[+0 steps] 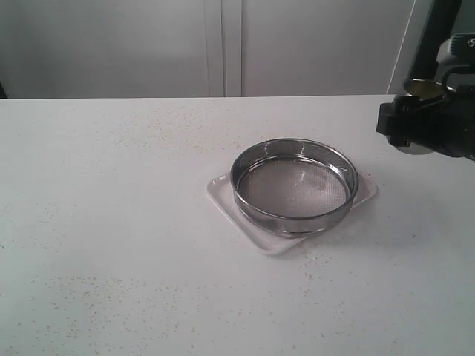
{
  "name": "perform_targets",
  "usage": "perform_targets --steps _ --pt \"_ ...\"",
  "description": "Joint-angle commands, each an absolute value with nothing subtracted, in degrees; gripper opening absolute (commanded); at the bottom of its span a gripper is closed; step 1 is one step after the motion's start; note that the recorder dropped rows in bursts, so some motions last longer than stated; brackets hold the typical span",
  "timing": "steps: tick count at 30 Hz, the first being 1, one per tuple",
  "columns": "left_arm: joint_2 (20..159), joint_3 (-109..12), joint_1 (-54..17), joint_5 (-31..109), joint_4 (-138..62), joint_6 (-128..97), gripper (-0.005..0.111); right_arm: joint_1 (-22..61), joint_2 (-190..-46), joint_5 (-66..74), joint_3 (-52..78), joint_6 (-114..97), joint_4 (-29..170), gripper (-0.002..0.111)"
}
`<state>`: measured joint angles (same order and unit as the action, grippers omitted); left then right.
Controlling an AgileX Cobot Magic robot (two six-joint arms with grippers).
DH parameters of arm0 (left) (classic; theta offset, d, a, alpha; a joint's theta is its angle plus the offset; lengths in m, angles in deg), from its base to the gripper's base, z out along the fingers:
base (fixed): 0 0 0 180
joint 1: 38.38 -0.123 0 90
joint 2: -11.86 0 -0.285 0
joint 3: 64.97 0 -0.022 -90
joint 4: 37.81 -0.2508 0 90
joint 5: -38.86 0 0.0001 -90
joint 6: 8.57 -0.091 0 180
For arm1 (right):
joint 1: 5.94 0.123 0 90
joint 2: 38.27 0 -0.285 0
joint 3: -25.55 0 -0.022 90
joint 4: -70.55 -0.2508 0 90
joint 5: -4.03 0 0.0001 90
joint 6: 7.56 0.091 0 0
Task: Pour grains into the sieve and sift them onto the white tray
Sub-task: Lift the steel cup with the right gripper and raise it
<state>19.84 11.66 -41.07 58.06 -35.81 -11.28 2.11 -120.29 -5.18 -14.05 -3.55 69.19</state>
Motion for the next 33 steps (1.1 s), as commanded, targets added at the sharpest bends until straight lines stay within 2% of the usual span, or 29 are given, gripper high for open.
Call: perform_targets --steps 1,16,33 --pt "19.6 12.2 -41.2 58.9 -35.7 -11.4 0.0 2.3 -119.6 -0.4 -9.7 -4.9 69.2 0.0" --pt "19.6 12.2 -41.2 58.9 -35.7 -11.4 0.0 4.9 -125.8 17.5 3.9 -8.2 69.2 0.0" --pt "19.6 12.2 -41.2 58.9 -35.7 -11.4 0.0 5.7 -133.0 26.3 12.9 -11.5 69.2 0.0"
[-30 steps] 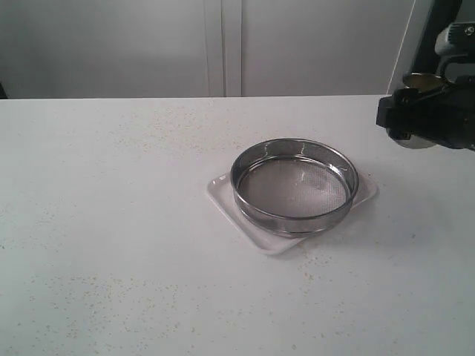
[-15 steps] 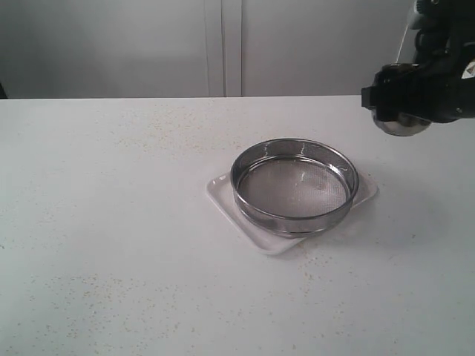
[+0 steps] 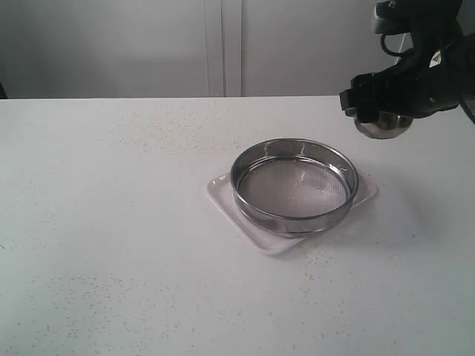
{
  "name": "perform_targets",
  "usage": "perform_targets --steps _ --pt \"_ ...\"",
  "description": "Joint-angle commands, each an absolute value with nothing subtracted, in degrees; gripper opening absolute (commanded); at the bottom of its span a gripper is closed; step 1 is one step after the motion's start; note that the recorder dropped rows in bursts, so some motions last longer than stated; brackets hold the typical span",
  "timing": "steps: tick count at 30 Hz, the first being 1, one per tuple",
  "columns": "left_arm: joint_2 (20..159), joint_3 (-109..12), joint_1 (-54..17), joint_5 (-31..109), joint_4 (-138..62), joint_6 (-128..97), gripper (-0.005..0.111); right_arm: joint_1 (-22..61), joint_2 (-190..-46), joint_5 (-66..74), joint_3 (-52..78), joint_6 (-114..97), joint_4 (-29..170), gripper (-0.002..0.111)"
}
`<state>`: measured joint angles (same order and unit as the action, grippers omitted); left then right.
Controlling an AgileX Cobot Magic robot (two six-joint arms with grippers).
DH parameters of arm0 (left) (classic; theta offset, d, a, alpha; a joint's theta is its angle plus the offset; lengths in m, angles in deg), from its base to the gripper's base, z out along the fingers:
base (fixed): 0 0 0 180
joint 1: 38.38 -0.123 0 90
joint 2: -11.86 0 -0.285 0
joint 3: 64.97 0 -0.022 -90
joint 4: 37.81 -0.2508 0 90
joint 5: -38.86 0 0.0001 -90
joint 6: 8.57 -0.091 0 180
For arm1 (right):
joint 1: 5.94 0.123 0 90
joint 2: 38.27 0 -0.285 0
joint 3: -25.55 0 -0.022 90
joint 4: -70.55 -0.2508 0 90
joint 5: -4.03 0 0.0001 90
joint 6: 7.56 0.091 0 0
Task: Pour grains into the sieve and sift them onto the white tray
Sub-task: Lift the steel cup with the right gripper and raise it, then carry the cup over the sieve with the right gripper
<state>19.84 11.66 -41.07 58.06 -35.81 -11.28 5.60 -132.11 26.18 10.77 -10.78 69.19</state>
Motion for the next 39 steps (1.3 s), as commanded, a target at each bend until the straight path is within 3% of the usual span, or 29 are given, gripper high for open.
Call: perform_targets --steps 1,22,39 --pt "19.6 12.2 -41.2 58.9 -35.7 -11.4 0.0 6.0 -133.3 26.8 13.3 -11.5 69.2 0.0" --pt "19.6 12.2 -41.2 58.9 -35.7 -11.4 0.0 12.3 -144.2 35.5 24.0 -12.8 76.5 0.0" --pt "19.6 12.2 -41.1 58.9 -35.7 -11.4 0.0 16.3 -149.5 37.4 24.5 -13.4 87.5 0.0"
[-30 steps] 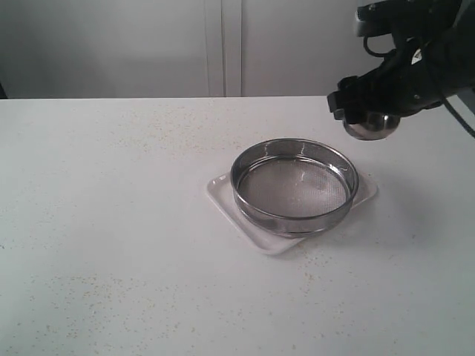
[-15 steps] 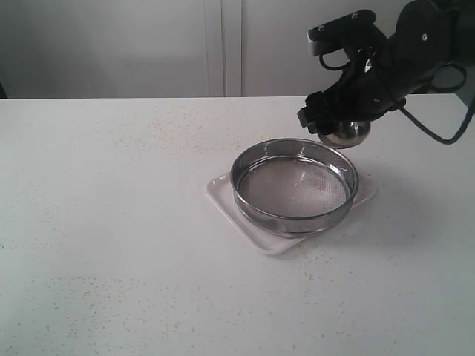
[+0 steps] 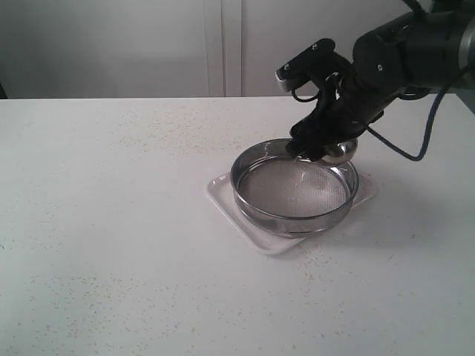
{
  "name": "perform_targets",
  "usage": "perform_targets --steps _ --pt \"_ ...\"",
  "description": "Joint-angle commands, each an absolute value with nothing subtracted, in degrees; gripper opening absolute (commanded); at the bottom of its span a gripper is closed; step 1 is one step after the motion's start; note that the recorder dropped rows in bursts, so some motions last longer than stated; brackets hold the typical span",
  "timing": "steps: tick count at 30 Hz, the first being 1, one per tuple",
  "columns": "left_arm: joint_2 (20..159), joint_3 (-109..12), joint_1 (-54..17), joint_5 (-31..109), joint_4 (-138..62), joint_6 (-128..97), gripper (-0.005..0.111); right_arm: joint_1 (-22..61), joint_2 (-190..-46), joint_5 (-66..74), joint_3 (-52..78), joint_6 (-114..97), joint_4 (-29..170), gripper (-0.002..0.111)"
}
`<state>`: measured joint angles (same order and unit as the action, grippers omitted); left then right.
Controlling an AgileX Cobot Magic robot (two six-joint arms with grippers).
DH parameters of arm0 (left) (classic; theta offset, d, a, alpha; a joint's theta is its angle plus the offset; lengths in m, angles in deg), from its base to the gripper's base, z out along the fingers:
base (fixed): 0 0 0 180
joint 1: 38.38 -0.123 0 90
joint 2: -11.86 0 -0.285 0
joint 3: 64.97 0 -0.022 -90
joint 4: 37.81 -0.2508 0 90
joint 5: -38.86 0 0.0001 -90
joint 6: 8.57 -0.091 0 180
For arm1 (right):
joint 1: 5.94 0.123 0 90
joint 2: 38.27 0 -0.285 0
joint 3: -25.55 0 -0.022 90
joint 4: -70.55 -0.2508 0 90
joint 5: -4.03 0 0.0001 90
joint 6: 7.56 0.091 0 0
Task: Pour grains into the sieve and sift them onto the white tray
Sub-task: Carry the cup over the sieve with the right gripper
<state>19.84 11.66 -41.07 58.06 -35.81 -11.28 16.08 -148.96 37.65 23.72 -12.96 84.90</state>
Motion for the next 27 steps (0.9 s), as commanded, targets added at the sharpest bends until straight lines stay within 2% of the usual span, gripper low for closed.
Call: perform_targets --steps 1,18,27 --pt "19.6 12.2 -41.1 58.9 -35.7 -11.4 0.0 16.3 -149.8 37.4 24.5 -13.4 88.1 0.0" --pt "19.6 12.2 -41.1 58.9 -35.7 -11.4 0.0 16.3 -152.0 35.5 24.5 -14.1 95.0 0.0" --pt "19.6 12.2 -41.1 58.9 -35.7 -11.4 0.0 16.3 -152.0 33.7 24.5 -21.9 95.0 0.0"
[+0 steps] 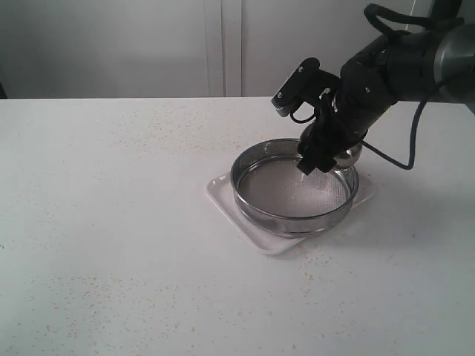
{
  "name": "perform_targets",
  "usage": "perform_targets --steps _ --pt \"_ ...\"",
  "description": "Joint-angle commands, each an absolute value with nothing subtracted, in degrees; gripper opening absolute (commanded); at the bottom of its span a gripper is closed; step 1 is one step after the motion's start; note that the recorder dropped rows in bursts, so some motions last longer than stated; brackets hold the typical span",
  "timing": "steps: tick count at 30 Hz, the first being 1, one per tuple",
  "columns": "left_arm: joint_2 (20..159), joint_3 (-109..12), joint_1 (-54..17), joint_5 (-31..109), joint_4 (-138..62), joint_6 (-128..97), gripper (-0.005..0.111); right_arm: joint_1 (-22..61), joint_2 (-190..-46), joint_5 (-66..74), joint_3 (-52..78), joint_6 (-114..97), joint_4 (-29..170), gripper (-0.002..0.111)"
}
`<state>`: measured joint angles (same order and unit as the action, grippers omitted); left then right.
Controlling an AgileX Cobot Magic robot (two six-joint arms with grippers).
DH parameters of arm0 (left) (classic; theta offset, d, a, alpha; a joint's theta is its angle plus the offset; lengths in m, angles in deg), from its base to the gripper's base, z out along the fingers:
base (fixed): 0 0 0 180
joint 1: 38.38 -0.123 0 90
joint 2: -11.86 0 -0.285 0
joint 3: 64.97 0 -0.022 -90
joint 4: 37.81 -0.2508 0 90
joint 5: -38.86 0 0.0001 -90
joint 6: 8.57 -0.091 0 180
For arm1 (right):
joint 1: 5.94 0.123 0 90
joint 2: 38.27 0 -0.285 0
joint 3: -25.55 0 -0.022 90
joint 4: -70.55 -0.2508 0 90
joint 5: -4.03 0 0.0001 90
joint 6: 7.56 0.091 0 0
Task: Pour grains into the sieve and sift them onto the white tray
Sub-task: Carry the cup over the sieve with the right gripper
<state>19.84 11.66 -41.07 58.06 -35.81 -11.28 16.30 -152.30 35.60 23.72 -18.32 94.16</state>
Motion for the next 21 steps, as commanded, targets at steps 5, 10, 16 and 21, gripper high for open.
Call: perform_targets --steps 5,10,16,21 --pt "19.6 12.2 -41.1 58.9 -35.7 -11.4 0.0 17.7 -152.7 33.7 24.5 -24.1 97.9 0.0" --pt "19.6 12.2 -41.1 58.9 -35.7 -11.4 0.0 20.0 -153.7 33.7 24.5 -24.1 105.0 0.0" --pt "19.6 12.2 -41.1 58.9 -35.7 -11.4 0.0 20.3 -155.2 34.4 24.5 -23.8 106.8 0.0" --pt "19.6 12.2 -41.1 58.9 -35.7 -11.4 0.0 20.3 -155.8 34.7 24.5 -23.8 109.2 0.0"
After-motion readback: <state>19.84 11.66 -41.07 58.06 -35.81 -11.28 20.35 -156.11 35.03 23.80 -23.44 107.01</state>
